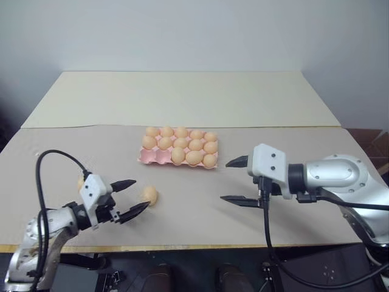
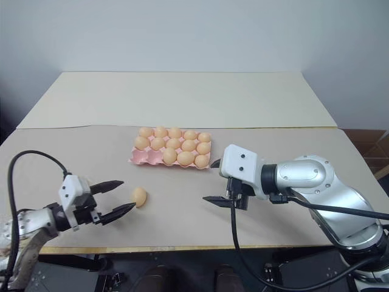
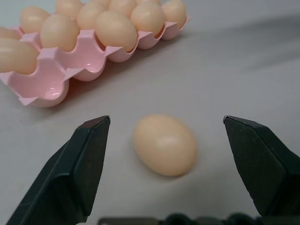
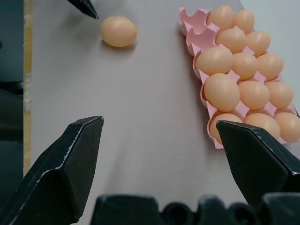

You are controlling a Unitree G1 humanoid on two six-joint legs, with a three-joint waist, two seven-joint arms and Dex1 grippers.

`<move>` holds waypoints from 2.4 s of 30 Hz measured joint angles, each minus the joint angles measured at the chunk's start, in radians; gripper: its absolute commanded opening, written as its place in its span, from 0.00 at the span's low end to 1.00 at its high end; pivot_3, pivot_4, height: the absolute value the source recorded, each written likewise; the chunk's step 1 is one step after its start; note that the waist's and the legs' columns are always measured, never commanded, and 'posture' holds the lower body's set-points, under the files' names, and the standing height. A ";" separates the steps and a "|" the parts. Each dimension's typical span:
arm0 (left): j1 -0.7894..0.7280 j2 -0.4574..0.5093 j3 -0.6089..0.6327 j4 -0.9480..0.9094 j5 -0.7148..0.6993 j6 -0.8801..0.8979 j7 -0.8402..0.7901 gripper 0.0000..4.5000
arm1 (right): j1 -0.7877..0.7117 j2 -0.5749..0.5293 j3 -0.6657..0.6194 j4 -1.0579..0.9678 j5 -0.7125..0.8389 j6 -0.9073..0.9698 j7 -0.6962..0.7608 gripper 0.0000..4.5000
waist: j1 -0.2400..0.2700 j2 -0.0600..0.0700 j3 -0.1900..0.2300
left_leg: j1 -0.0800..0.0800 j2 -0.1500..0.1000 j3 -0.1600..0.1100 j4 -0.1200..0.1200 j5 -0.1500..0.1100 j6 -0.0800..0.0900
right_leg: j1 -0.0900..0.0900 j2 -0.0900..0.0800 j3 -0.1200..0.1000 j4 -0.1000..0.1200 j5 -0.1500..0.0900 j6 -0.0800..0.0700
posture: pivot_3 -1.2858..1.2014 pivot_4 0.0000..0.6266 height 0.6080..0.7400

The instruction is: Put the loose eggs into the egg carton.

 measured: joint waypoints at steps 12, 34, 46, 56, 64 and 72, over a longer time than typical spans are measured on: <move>-0.056 -0.029 -0.121 0.055 0.101 -0.029 0.090 0.94 | -0.021 0.009 0.015 0.003 -0.001 0.007 -0.052 0.99 | 0.000 0.000 0.000 | 0.000 0.000 0.000 0.000 0.000 0.000 | 0.000 0.000 0.000 0.000 0.000 0.000 | 0.52 0.24 1.00; -0.140 -0.055 -0.091 0.108 0.048 -0.012 0.134 0.44 | -0.031 0.035 0.058 0.021 -0.048 0.008 -0.121 1.00 | 0.000 0.000 0.000 | -0.001 0.000 -0.001 0.001 0.000 0.000 | 0.000 0.000 -0.001 0.000 0.000 0.000 | 0.52 0.24 1.00; -0.494 -0.123 -0.156 0.345 0.072 -0.087 0.137 0.44 | -0.063 0.063 0.080 0.038 -0.078 0.007 -0.148 1.00 | 0.005 0.000 0.000 | -0.003 -0.002 -0.002 0.002 0.000 0.000 | 0.000 0.000 -0.002 0.000 0.000 0.001 | 0.52 0.24 1.00; -0.615 -0.194 -0.198 0.597 0.168 -0.264 0.160 0.60 | -0.060 0.052 0.068 0.002 -0.077 0.016 -0.162 1.00 | 0.002 0.000 0.000 | -0.004 -0.002 -0.003 0.003 0.000 0.000 | -0.001 0.000 -0.004 0.000 0.000 0.001 | 0.52 0.24 1.00; -0.639 -0.225 -0.198 0.654 0.186 -0.347 0.167 0.85 | -0.048 0.038 0.057 -0.005 -0.077 0.023 -0.166 1.00 | 0.003 0.000 0.000 | -0.005 -0.001 -0.003 0.003 0.000 0.000 | -0.001 0.000 -0.004 0.000 0.000 0.001 | 0.52 0.24 1.00; -0.610 -0.199 -0.173 0.603 0.163 -0.338 0.157 0.85 | -0.041 0.035 0.057 -0.009 -0.077 0.024 -0.166 1.00 | 0.000 0.000 0.000 | -0.005 -0.001 -0.004 0.003 0.000 0.000 | -0.001 0.001 -0.004 0.000 0.000 0.001 | 0.52 0.24 1.00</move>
